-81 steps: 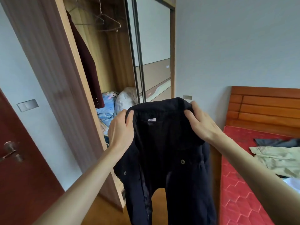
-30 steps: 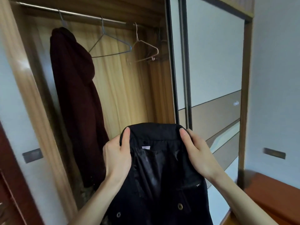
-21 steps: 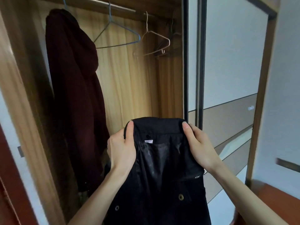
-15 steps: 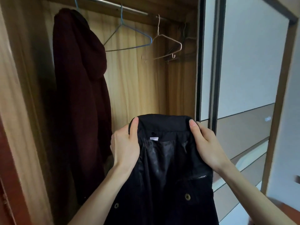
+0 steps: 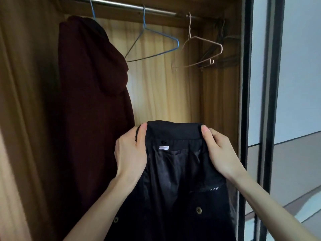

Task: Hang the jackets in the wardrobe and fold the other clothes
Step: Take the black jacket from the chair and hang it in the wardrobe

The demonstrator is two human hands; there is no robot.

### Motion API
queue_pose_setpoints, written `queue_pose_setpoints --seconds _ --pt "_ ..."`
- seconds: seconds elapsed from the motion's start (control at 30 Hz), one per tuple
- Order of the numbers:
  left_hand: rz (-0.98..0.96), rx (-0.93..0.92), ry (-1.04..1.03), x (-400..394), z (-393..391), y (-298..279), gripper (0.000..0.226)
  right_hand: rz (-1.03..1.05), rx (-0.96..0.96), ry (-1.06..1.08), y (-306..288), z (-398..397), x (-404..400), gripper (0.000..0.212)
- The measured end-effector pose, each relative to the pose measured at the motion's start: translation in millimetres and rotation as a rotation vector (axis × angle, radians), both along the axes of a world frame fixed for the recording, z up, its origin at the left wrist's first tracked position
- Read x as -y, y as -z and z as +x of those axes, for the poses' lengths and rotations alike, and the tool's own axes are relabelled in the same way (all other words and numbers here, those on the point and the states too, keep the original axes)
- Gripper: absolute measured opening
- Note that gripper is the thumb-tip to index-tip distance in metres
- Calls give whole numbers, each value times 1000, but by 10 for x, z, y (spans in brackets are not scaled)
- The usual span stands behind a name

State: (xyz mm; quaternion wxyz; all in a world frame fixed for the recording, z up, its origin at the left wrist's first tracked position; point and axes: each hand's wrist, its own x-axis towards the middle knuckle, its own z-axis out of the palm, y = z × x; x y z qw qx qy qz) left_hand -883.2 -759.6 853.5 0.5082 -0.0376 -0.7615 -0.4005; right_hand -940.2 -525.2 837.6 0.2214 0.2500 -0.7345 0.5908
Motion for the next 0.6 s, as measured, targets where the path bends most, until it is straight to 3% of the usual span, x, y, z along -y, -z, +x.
queue_pose_setpoints --seconds 0.2,0.37,0.6 --pt "-151 -106 -181 21 -130 -650 57 -82 -69 -69 -511 -396 83 60" --pt "-221 -145 -315 53 -277 -1103 57 -20 -118 -65 -930 -742 190 74" --pt "-339 -129 -465 3 -491 -1553 60 44 -318 -4 -1143 -1159 293 66"
